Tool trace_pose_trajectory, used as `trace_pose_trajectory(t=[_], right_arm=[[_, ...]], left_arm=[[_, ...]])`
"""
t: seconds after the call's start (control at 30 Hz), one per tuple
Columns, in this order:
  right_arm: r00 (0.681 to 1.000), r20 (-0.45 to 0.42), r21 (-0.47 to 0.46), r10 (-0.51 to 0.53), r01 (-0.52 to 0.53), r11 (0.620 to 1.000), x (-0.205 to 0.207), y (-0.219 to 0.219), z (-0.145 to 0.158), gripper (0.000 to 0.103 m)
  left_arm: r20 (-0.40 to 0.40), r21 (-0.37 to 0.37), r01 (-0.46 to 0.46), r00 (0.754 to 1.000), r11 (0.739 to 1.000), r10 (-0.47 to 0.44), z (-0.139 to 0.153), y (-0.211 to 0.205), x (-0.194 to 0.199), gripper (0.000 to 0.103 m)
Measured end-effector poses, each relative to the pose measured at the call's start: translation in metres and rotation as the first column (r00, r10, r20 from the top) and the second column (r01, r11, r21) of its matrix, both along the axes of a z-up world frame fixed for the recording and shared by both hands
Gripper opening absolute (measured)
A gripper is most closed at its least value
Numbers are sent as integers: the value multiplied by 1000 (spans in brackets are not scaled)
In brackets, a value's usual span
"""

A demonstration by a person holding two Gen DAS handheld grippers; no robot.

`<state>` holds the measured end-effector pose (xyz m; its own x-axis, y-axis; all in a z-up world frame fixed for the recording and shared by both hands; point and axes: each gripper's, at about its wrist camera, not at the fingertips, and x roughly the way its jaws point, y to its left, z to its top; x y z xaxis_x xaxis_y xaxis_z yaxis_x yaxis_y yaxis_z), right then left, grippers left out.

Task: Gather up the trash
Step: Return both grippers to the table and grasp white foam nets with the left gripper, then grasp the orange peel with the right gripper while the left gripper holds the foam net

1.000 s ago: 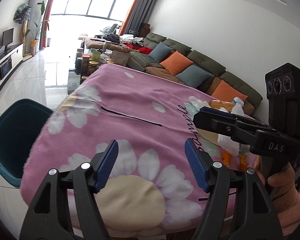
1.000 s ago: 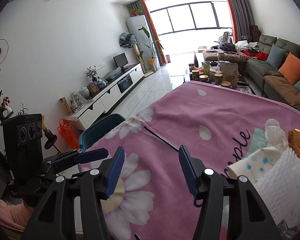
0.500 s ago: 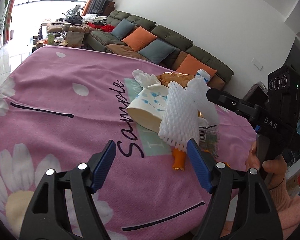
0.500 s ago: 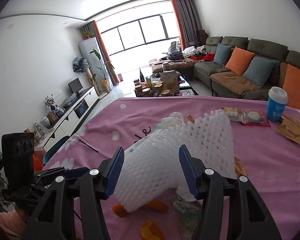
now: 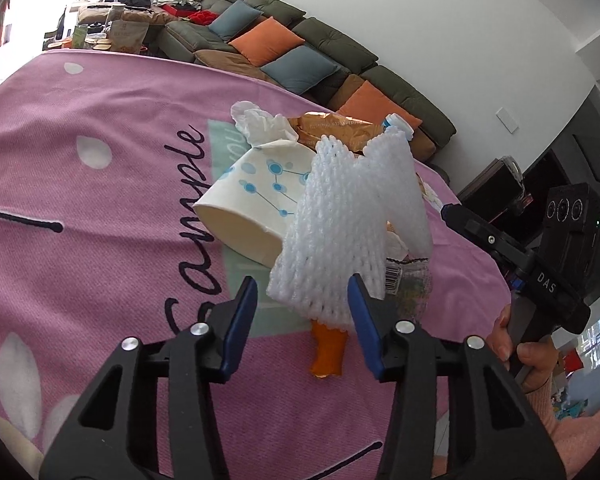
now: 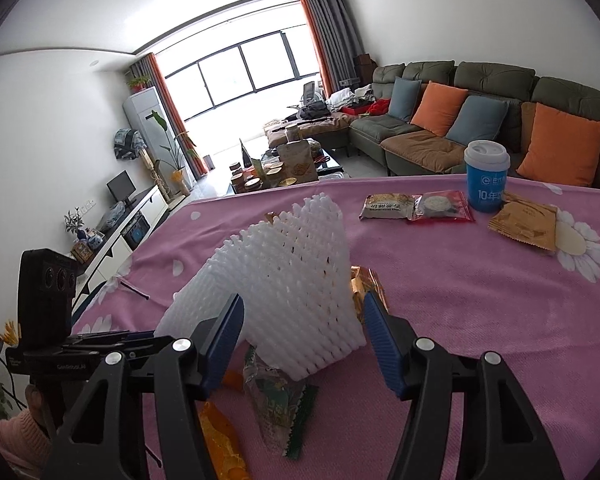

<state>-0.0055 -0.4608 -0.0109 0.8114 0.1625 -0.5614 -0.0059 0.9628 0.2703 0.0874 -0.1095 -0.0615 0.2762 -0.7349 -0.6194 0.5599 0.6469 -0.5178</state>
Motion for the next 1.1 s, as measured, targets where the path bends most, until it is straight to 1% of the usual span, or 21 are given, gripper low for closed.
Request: trace_pose_trajectory(t=[0.07,0.1,0.17,0.33,0.43,0.53,0.6,0.73,0.83,0.87,1.03,1.1], right_arm=[[999,-6,-12,39,-39,999,-8,7,1,59],[998,-6,-21,60,-60,998,-13,10,1,59],[994,-9,-11,104,-105,994,-21,17,2,58],[981,-44,-36,191,-192,981,-33,38,-1,54],[966,-81,-28,244,-247,969,-36,52,-9,52],[955,-124,-27,268,-273,962,-35,65,-19,49],[952,-144,-26,270,-276,961,-34,70,-24,44],[951,-175,-45,257,-268,962,-33,75,-29,41],[948,-199,-39,248,-260,965,-32,74,-35,31],[947,-206,-42,246,-259,965,-32,75,-36,26],[949,-208,-59,239,-256,965,-33,77,-37,20],[949,-202,-60,241,-258,964,-33,79,-36,16]], left_arm=[[4,-13,11,1000,1000,-11,0,0,-1,31],[9,-18,17,1000,1000,-17,0,0,-2,29],[23,-23,14,1000,1000,-13,3,2,-5,13],[37,-50,10,999,999,-8,9,12,-9,13],[49,-67,5,999,998,-2,13,22,-15,12],[67,-75,-8,998,997,13,19,33,-21,12],[87,-75,-20,996,997,27,23,41,-25,12],[126,-67,-51,990,996,59,32,59,-36,12],[138,-71,-74,987,995,83,35,77,-42,12],[138,-74,-81,986,994,90,36,82,-44,12],[136,-72,-106,984,992,115,36,103,-51,12],[163,-67,-112,979,991,121,39,110,-56,12]])
